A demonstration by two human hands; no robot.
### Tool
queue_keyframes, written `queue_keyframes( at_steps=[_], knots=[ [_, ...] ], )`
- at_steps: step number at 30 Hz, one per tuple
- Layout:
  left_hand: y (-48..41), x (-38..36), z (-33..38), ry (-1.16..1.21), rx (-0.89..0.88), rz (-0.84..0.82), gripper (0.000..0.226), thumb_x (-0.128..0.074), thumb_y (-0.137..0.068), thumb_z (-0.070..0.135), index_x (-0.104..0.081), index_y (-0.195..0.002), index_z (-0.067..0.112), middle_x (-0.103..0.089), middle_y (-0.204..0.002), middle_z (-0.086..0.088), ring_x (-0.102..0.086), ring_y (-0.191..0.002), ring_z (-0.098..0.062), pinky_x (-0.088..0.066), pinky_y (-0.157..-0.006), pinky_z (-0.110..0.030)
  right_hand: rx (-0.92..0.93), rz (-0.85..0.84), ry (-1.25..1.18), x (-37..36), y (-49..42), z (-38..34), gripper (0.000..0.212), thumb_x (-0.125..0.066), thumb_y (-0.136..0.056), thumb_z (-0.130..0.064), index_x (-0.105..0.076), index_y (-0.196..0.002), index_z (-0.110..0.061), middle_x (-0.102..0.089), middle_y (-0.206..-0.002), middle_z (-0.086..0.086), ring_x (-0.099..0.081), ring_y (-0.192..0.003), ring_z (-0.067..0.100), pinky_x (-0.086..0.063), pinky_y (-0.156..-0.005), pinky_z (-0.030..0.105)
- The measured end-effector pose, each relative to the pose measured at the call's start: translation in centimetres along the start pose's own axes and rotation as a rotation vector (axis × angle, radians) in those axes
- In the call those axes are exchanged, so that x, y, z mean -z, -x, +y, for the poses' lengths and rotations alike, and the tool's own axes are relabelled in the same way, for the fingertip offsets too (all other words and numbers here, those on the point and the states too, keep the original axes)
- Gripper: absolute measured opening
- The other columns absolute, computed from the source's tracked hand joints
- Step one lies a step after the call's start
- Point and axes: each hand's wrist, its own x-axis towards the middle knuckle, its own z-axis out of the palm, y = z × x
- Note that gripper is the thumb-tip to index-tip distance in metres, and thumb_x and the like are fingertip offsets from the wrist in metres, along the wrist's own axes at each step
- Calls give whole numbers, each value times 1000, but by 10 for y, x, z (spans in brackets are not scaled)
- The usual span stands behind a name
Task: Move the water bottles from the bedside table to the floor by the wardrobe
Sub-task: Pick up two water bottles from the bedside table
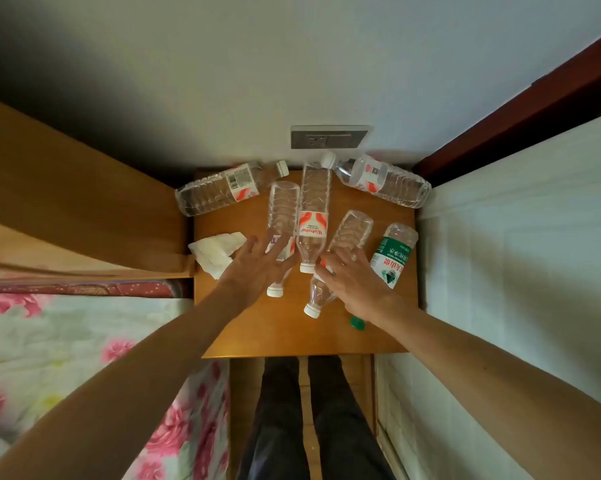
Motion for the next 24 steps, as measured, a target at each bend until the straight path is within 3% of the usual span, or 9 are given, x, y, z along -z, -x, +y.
queue_keyframes(
  at_steps=[10, 16, 24],
  knots=[
    [-33, -14, -5, -195, -54, -23, 89, -76, -80, 30, -18, -147, 20, -17, -157, -18, -18, -143, -42, -24, -113, -56, 57, 2, 117, -15, -17, 9, 75, -80, -75, -13, -40, -139, -10, -36, -149, 15, -32, -138, 33, -24, -112, 59],
    [-41, -21, -12, -271, -125, 37, 82, -79, -76, 27, -31, -142, 17, -25, -154, -19, -25, -141, -42, -29, -111, -58, 75, 42, 111, -30, -20, 14, 79, -88, -63, -13, -45, -129, -10, -45, -139, 15, -41, -131, 32, -33, -106, 58],
    [-38, -21, -21, -268, -215, 85, 87, -90, -61, 26, -43, -134, 18, -44, -142, -17, -43, -130, -40, -41, -102, -56, 79, 38, 100, -26, -15, 15, 80, -83, -72, -11, -39, -138, -10, -40, -149, 14, -36, -139, 30, -25, -115, 58]
  ],
)
